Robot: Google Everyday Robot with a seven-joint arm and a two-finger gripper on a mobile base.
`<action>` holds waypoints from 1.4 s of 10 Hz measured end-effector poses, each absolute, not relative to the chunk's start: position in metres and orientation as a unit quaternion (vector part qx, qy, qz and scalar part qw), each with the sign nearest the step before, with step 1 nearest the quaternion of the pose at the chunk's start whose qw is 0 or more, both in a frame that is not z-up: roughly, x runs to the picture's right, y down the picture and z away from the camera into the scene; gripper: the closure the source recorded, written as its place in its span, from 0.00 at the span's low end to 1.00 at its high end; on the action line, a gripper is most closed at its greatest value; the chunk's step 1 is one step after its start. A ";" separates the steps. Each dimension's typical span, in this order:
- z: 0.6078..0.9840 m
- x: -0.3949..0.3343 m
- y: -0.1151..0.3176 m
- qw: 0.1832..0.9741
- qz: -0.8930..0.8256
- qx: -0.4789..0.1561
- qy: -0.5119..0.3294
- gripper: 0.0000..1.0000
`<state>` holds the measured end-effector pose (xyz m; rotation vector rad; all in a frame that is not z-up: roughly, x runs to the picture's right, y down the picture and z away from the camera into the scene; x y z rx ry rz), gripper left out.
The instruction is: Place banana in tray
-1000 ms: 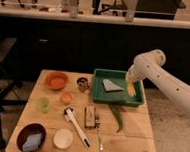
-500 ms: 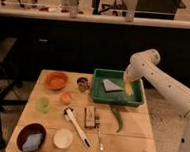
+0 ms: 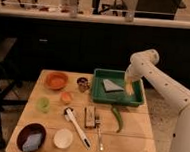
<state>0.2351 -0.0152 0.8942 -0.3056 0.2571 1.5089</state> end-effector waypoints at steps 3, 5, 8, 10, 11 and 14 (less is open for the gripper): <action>0.894 0.237 -0.015 0.710 0.681 -0.137 0.116 0.77; 0.894 0.236 -0.015 0.711 0.680 -0.138 0.116 0.54; 0.894 0.236 -0.015 0.711 0.680 -0.138 0.117 0.25; 0.894 0.235 -0.015 0.711 0.680 -0.138 0.117 0.20; 0.894 0.235 -0.015 0.711 0.680 -0.138 0.117 0.20; 0.894 0.235 -0.014 0.711 0.680 -0.138 0.117 0.20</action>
